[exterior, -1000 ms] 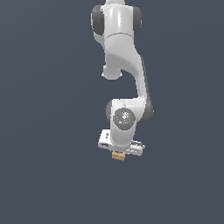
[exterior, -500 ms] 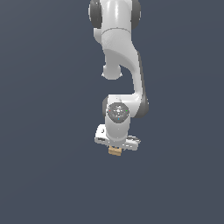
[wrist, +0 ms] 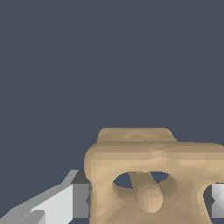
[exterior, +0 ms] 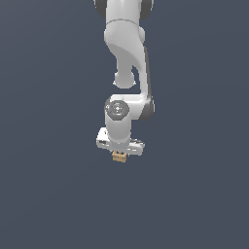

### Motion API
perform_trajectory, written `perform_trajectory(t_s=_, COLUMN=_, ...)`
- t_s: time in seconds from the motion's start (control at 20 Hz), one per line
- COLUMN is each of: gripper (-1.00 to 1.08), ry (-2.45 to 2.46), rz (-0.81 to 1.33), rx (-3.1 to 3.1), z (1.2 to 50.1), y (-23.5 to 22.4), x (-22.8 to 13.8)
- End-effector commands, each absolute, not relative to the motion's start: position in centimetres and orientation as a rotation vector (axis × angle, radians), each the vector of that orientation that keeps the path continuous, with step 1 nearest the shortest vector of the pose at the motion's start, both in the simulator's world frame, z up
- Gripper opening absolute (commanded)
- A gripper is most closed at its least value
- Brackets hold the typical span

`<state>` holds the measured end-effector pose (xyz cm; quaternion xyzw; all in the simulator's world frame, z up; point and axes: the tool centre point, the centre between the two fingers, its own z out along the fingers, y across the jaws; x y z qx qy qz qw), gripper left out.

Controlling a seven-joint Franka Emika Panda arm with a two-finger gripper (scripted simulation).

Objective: Pick up the object and move it to a goal position.

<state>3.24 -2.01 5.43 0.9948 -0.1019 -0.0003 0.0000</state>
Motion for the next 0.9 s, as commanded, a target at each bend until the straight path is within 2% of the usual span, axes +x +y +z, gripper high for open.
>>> perform_trajectory(t_s=0.0, gripper=-1.0, ry=-0.32, rz=0.0, rx=3.125, z=5.7, y=-3.2, x=1.7)
perform_trajectory(t_s=0.85, gripper=-1.0, ry=-0.321, rz=0.0, rx=3.126, z=8.1, y=-12.7, x=-9.3)
